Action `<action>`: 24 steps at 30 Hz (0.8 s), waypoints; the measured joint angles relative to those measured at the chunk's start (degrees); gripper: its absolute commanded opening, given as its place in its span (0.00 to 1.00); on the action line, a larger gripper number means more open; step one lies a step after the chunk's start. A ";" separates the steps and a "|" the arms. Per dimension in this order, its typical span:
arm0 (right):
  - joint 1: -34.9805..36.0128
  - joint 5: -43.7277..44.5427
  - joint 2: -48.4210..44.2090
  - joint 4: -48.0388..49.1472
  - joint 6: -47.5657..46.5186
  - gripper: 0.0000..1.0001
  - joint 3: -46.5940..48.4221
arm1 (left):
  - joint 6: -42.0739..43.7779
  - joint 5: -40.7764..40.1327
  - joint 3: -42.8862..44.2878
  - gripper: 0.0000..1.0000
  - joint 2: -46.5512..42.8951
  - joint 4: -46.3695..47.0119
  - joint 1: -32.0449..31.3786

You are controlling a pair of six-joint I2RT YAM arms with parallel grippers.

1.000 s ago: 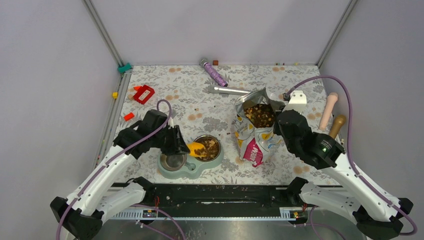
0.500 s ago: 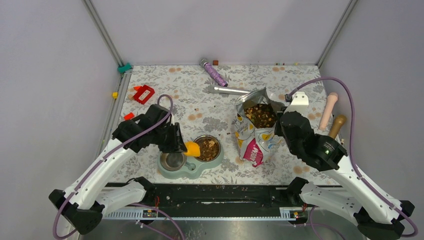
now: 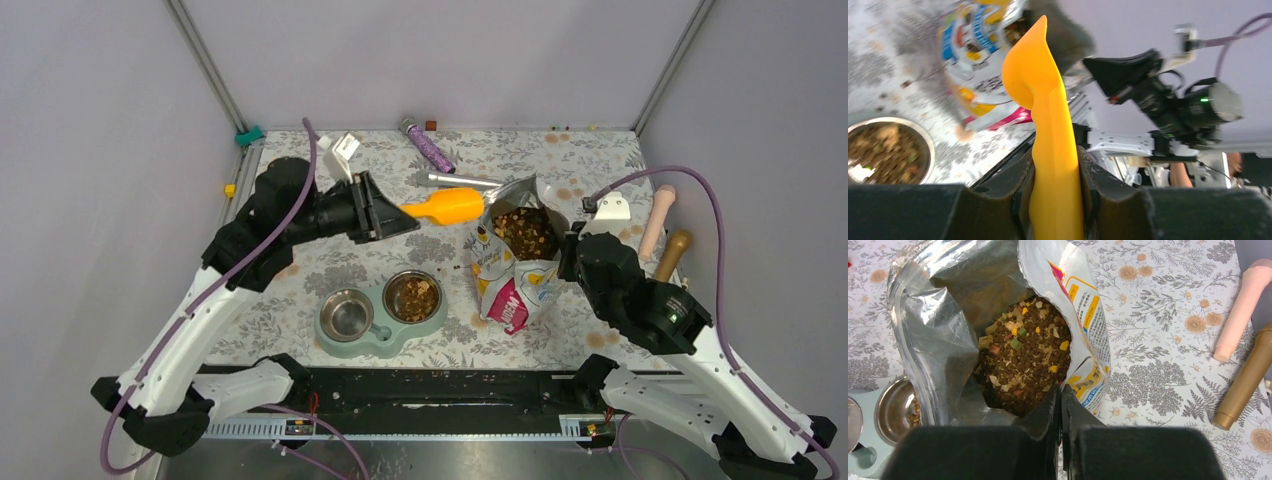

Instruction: Serve the pet food

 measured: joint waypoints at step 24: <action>0.00 -1.84 2.21 1.86 -2.21 0.00 -0.24 | 8.92 -14.53 34.45 0.00 32.59 -20.48 -15.19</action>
